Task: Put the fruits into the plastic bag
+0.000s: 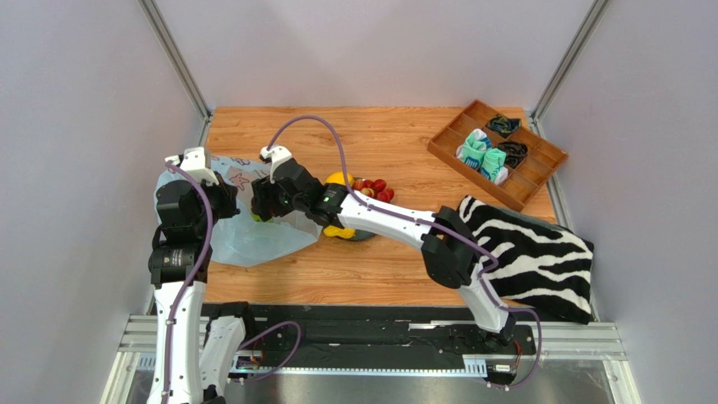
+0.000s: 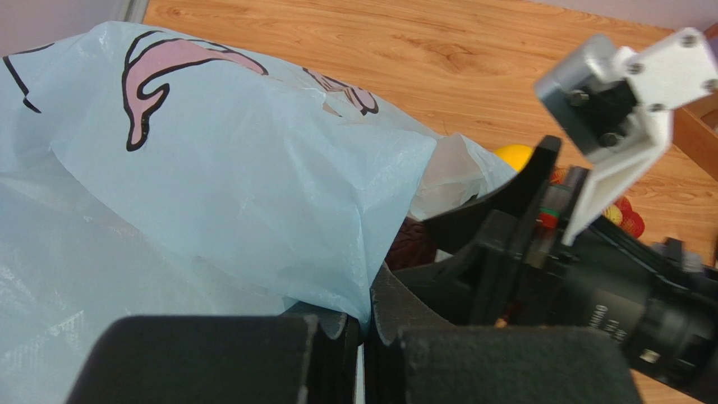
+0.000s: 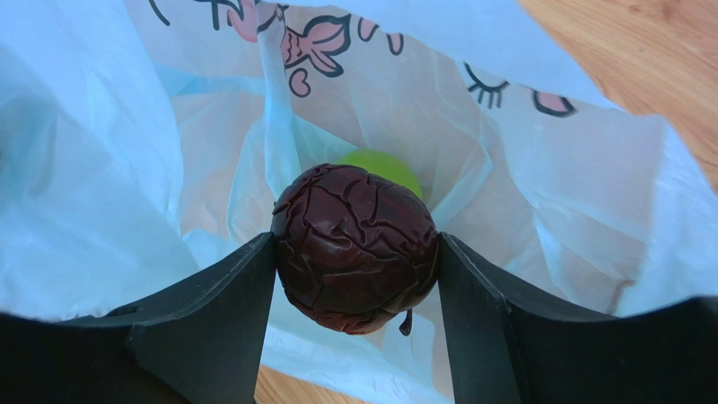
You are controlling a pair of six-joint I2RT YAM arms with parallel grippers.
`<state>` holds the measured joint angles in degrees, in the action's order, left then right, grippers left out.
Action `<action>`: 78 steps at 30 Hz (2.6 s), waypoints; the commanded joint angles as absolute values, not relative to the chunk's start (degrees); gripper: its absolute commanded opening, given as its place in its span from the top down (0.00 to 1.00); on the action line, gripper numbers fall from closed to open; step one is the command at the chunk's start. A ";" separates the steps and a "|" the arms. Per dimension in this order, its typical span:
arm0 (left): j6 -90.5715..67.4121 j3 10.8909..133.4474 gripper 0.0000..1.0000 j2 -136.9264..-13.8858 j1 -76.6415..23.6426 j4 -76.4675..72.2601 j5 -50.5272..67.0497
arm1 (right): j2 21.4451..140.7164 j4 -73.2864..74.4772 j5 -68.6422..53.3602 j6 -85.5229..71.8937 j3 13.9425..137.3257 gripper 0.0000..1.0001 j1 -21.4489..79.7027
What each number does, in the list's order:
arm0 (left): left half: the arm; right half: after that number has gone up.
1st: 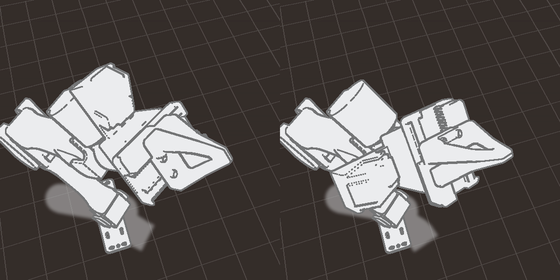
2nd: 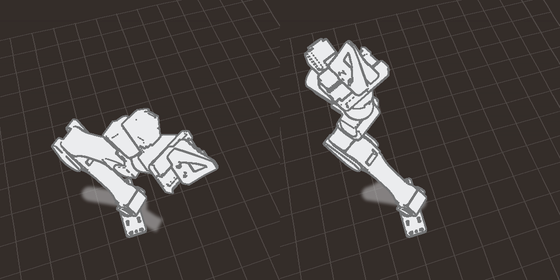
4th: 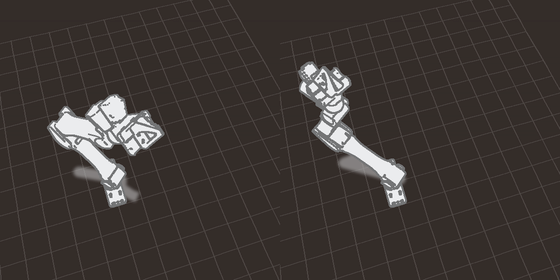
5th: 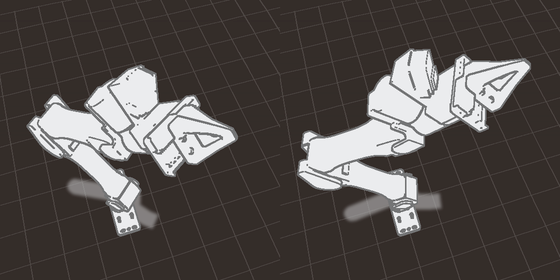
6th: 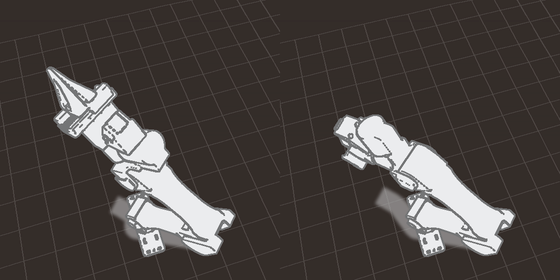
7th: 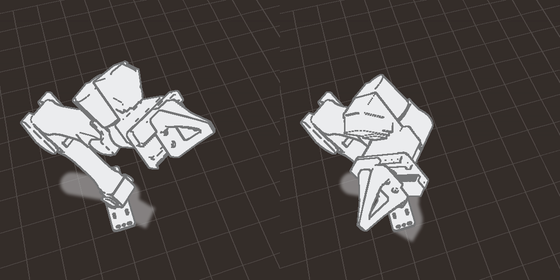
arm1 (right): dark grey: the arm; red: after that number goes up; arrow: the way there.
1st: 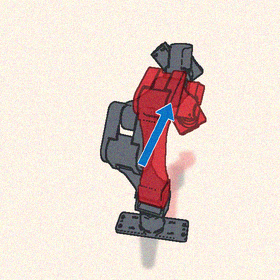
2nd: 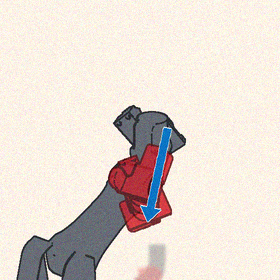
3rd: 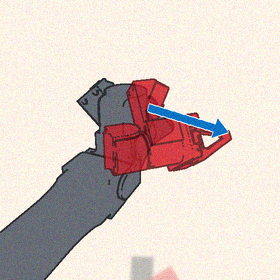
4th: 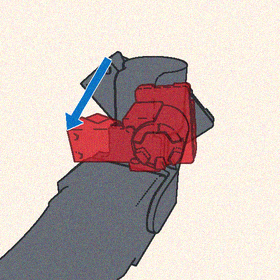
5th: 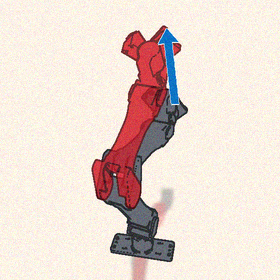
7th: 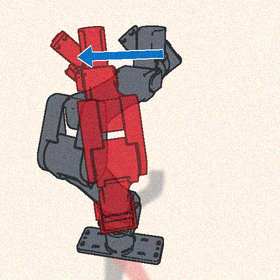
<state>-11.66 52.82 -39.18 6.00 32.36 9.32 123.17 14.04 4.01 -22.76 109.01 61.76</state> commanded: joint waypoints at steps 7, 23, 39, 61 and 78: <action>-12.66 53.00 1.00 -39.29 5.89 30.85 10.55 | 135.95 13.09 3.08 -26.02 124.17 0.48 62.67; -12.57 53.17 1.00 -39.99 5.89 30.94 11.25 | 138.69 12.83 2.64 -26.02 125.77 0.02 63.02; -12.66 53.26 1.00 -40.17 5.89 31.11 10.90 | 124.82 5.37 0.79 -25.31 112.87 0.01 62.84; -12.48 53.26 1.00 -40.17 5.89 31.64 8.00 | 105.11 16.26 24.08 -22.06 85.25 0.02 62.93; -12.65 54.75 1.00 -41.31 5.89 32.69 4.49 | 115.84 19.76 21.27 -16.79 99.90 0.99 62.75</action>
<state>-11.68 52.82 -40.88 6.00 32.38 7.51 115.50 18.44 22.02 -19.49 90.61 62.61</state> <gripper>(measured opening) 0.008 0.216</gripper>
